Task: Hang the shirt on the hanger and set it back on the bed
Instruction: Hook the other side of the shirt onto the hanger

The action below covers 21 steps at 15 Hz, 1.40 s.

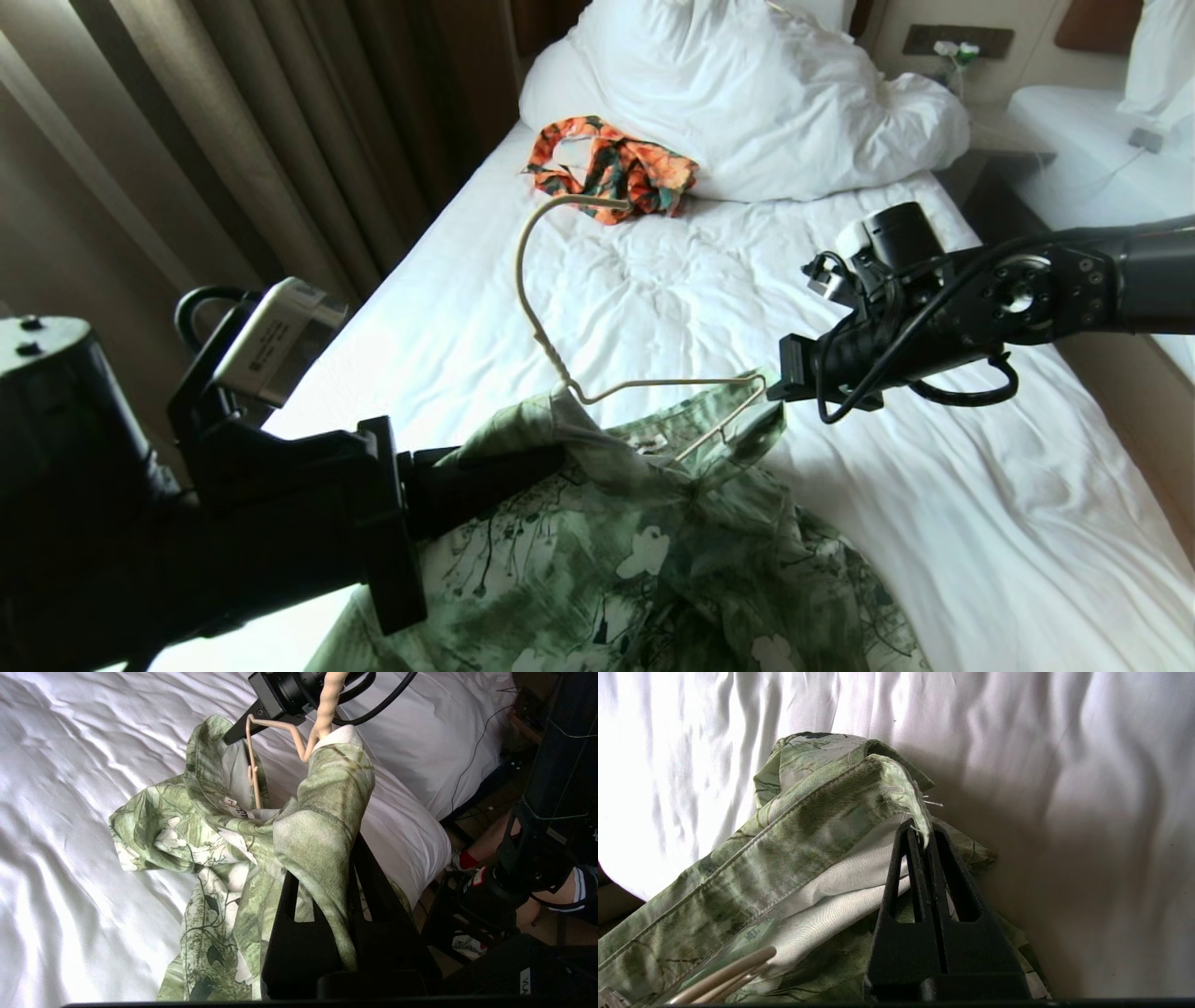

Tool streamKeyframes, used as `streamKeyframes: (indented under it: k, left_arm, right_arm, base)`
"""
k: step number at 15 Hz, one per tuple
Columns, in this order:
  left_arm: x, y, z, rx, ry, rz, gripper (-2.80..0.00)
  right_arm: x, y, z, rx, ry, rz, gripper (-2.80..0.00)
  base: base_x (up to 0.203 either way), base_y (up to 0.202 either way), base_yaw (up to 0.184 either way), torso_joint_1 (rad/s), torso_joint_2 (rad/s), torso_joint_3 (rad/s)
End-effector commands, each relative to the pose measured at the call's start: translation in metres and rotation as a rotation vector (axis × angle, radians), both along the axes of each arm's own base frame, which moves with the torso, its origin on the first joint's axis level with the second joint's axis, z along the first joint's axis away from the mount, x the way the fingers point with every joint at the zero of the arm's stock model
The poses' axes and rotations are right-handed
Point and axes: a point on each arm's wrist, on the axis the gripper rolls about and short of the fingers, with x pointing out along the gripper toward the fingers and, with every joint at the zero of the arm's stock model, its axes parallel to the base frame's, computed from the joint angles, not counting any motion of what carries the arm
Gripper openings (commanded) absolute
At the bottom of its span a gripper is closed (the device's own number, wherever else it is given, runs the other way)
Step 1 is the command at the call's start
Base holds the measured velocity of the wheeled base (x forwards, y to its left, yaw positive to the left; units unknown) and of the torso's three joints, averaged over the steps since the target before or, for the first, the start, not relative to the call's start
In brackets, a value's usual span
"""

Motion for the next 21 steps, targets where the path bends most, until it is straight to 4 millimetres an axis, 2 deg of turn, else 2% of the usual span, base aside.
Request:
streamKeyframes:
  k: [1,7,14,19,21]
  left_arm:
    - [0.0,0.0,0.0,-0.003,-0.001,-0.001,-2.8]
    - [0.004,-0.004,0.001,0.0,0.0,-0.002,-2.8]
    - [0.012,-0.014,-0.011,0.042,0.036,-0.015,-2.8]
    - [0.022,-0.024,-0.011,0.05,0.044,-0.016,-2.8]
    - [0.024,-0.025,-0.01,0.049,0.042,-0.016,-2.8]
  right_arm:
    - [-0.006,-0.003,0.007,0.01,-0.011,-0.001,-2.8]
    - [-0.022,-0.009,0.022,0.055,-0.013,0.0,-2.8]
    - [-0.034,-0.013,0.04,0.087,-0.056,0.008,-2.8]
    - [-0.055,-0.018,0.063,0.126,-0.098,0.04,-2.8]
    - [-0.052,-0.018,0.056,0.117,-0.077,0.04,-2.8]
  base:
    - [0.0,0.0,0.0,0.0,0.0,0.0]
    - [0.0,0.0,0.0,0.0,0.0,0.0]
    - [0.0,0.0,0.0,0.0,0.0,0.0]
    - [0.0,0.0,0.0,0.0,0.0,0.0]
    - [0.0,0.0,0.0,0.0,0.0,0.0]
